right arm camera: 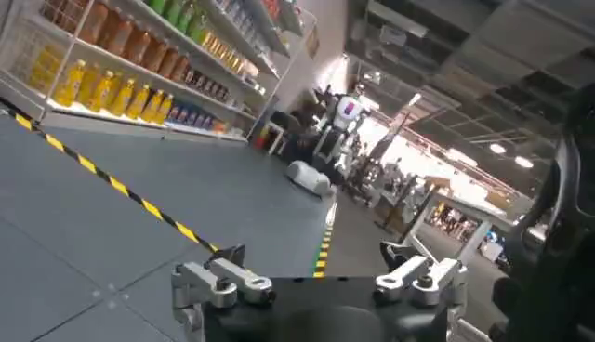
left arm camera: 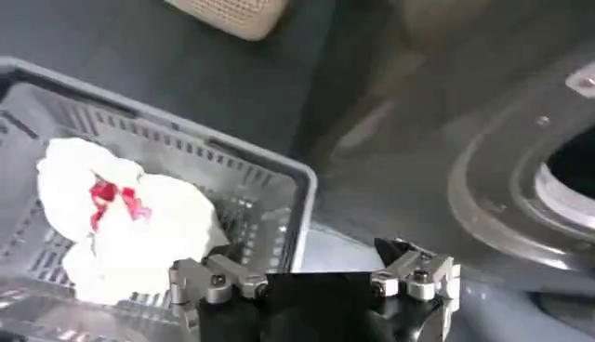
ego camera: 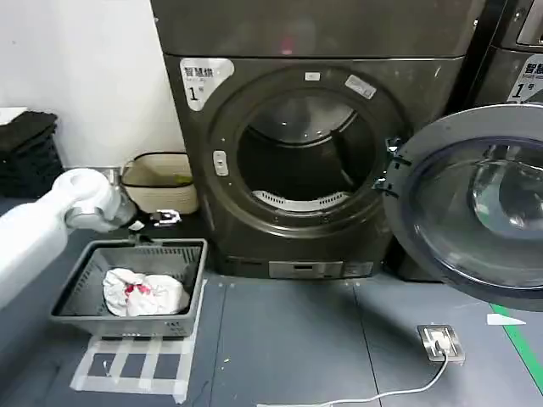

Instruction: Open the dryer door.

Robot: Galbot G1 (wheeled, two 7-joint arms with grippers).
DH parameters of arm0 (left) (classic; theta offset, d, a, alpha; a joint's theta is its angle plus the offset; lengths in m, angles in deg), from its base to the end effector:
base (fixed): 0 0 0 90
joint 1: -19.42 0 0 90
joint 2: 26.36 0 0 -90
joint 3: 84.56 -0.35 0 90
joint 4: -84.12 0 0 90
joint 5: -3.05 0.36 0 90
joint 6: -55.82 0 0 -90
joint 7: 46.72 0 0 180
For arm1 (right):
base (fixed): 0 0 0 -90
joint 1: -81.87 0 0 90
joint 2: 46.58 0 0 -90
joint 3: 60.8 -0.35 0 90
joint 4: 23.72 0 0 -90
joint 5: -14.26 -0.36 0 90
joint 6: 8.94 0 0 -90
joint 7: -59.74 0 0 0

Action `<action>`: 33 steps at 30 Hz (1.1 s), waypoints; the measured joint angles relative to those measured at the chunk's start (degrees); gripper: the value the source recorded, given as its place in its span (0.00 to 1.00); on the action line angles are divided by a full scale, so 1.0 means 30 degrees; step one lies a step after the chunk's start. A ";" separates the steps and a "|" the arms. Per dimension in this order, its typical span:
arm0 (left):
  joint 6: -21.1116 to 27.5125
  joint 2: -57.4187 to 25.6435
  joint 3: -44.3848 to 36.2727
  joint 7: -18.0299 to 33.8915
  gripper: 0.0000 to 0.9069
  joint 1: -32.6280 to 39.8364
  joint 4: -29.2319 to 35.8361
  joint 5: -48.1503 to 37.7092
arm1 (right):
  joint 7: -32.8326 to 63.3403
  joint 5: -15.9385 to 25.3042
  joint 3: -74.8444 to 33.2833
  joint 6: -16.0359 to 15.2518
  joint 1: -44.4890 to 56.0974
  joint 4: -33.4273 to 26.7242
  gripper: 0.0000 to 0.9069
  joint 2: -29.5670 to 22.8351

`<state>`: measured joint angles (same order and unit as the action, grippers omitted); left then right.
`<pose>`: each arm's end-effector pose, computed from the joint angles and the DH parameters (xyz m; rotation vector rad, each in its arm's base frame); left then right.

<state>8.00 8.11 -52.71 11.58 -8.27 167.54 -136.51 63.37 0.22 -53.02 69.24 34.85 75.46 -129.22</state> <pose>0.5055 0.1506 -0.0522 0.0767 -1.9895 0.5011 -0.1319 -0.3867 -0.2121 -1.7822 -2.0685 0.5205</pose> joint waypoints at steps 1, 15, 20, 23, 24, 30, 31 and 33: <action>0.0001 -0.0067 0.0023 0.0185 1.00 -0.0009 -0.0065 -0.0185 | -0.0008 -0.0002 0.0002 0.0000 0.0004 -0.0012 1.00 0.0000; 0.0003 -0.1579 0.2616 0.2666 1.00 -0.1534 -0.0156 -0.4016 | -0.0064 -0.0094 -0.0105 0.0161 0.0014 -0.0083 1.00 0.0028; 0.0003 -0.2363 0.3931 0.2688 1.00 -0.2574 -0.0491 -0.4210 | -0.0095 -0.0120 -0.0143 0.0395 0.0016 -0.0205 1.00 0.0037; 0.0002 -0.2656 0.4693 0.2674 1.00 -0.3013 -0.0756 -0.4130 | -0.0095 -0.0183 -0.0144 0.0587 0.0008 -0.0251 1.00 0.0026; 0.0002 -0.2726 0.4915 0.2665 1.00 -0.3107 -0.0830 -0.4130 | -0.0106 -0.0199 -0.0143 0.0586 0.0006 -0.0260 1.00 0.0022; 0.0003 -0.2937 0.5784 0.2614 1.00 -0.3593 -0.1168 -0.3963 | -0.0154 -0.0320 -0.0167 0.0628 -0.0031 -0.0333 1.00 0.0055; 0.0003 -0.2958 0.5890 0.2611 1.00 -0.3683 -0.1206 -0.3933 | -0.0154 -0.0337 -0.0167 0.0650 -0.0047 -0.0333 1.00 0.0056; 0.0003 -0.3034 0.6057 0.2605 1.00 -0.3847 -0.1279 -0.3931 | -0.0153 -0.0468 -0.0168 0.0816 -0.0055 -0.0344 1.00 0.0056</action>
<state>8.01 -1.00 -34.54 19.40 -19.81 163.70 -148.31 62.91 -1.19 -53.53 71.69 34.68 74.43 -129.05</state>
